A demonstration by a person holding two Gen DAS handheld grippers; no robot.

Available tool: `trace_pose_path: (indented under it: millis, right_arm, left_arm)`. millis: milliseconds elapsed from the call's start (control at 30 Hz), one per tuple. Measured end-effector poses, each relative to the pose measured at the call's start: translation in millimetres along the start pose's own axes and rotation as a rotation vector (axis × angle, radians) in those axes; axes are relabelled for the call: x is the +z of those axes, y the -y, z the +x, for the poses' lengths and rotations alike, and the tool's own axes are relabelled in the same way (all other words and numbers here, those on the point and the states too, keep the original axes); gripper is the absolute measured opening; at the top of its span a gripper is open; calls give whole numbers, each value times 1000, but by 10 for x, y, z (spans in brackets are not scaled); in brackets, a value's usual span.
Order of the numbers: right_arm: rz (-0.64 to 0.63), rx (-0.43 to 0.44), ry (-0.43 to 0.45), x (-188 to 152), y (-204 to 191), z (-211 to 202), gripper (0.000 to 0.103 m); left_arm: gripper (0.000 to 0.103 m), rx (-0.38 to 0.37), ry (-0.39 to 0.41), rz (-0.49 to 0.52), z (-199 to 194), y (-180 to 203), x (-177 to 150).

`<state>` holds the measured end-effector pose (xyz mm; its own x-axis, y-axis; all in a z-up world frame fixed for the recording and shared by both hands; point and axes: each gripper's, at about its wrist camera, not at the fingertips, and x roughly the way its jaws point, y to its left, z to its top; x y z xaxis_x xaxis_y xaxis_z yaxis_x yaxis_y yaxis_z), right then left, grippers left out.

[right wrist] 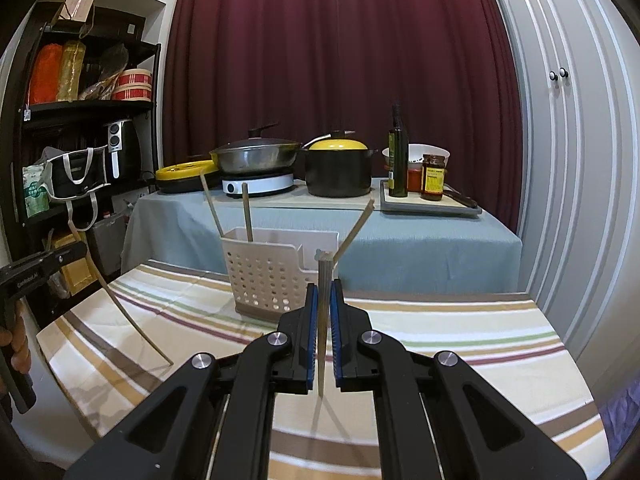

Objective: Organize utensils
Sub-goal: 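Lift both chopsticks upright and carry them over the white caddy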

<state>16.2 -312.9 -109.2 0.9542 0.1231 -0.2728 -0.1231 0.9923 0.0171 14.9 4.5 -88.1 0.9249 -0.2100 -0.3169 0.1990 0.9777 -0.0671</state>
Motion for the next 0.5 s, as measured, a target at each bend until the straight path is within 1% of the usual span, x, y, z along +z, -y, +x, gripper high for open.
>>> trace_pose_path:
  millis: [267, 500]
  right_arm:
    - [-12, -1, 21, 77, -25, 124, 7]
    - [-11, -4, 36, 101, -15, 176, 7]
  left_arm:
    - [7, 30, 5, -4, 99, -36, 37]
    - [7, 33, 11, -8, 160, -45, 61]
